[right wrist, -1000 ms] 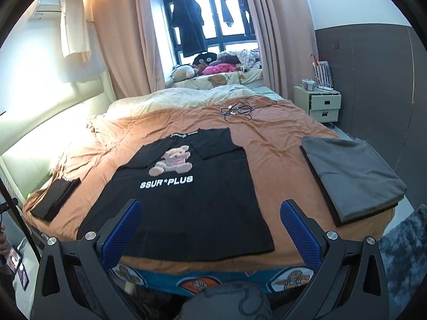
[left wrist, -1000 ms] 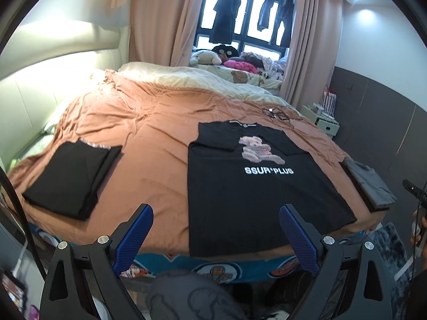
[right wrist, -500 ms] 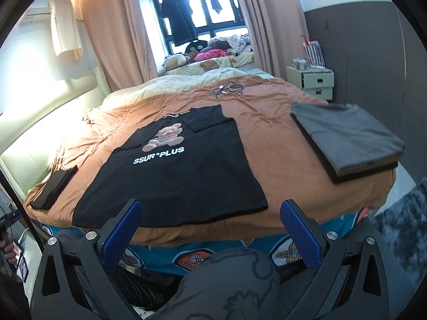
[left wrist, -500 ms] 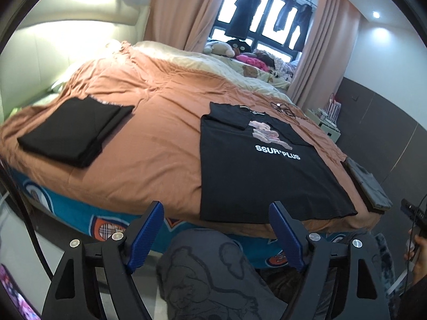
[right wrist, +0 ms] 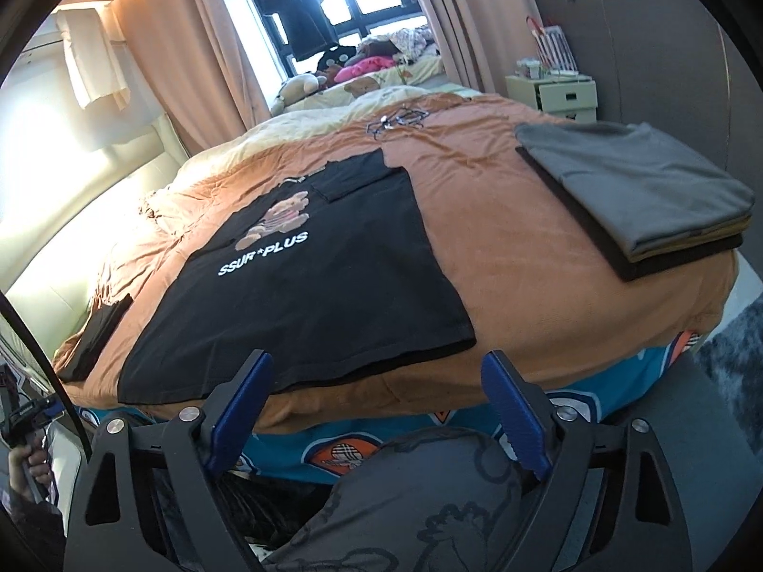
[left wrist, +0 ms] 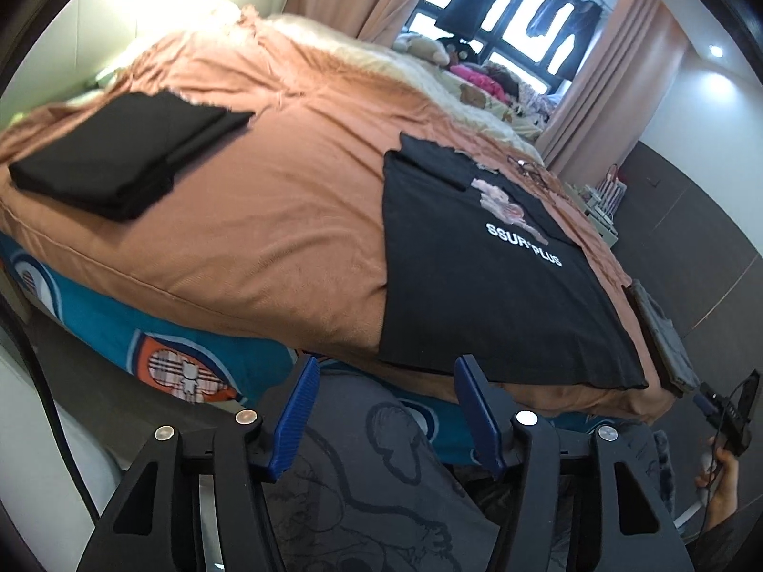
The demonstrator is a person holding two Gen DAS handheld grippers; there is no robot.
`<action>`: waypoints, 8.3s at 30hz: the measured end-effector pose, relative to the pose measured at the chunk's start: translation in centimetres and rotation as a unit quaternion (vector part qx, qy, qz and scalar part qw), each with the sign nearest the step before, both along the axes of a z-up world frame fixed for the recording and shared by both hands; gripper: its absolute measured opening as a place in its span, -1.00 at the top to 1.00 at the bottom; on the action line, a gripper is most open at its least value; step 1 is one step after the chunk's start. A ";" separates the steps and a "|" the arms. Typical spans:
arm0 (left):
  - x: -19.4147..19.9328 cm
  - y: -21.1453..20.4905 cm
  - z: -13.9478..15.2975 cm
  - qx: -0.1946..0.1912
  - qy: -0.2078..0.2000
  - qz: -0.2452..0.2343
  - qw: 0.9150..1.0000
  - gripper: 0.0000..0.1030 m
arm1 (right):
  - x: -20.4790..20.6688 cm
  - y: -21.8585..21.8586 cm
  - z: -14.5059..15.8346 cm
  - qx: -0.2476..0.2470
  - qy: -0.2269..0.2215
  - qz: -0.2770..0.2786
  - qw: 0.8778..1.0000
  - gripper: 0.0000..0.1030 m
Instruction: Fold small clothes
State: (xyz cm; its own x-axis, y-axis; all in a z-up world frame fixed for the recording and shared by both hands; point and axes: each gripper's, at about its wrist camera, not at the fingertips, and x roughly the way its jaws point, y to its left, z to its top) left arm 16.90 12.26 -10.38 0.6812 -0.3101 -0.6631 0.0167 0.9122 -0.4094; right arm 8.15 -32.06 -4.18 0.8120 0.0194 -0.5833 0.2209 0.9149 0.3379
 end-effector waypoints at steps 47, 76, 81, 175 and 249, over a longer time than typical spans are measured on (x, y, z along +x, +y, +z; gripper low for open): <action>8.6 -2.3 -5.9 -0.135 0.092 -0.055 0.985 0.06 | 8.3 -8.7 -8.0 0.229 0.043 0.019 0.972 -0.20; 9.6 -3.0 -7.8 -0.177 0.116 -0.032 0.977 0.40 | 7.8 -8.3 -10.6 0.290 0.020 -0.046 0.956 0.19; 10.0 -2.7 -7.8 -0.170 0.122 -0.010 0.978 0.83 | 8.4 -8.4 -10.2 0.294 0.020 -0.078 0.953 0.97; 24.5 1.4 9.6 -0.121 0.031 0.025 0.992 0.95 | 21.0 -9.7 3.5 0.210 -0.049 0.016 0.976 1.00; 44.3 -5.9 -7.1 0.267 0.175 -0.053 0.946 -0.55 | 45.4 -2.1 -0.7 -0.106 0.253 0.050 0.960 -0.55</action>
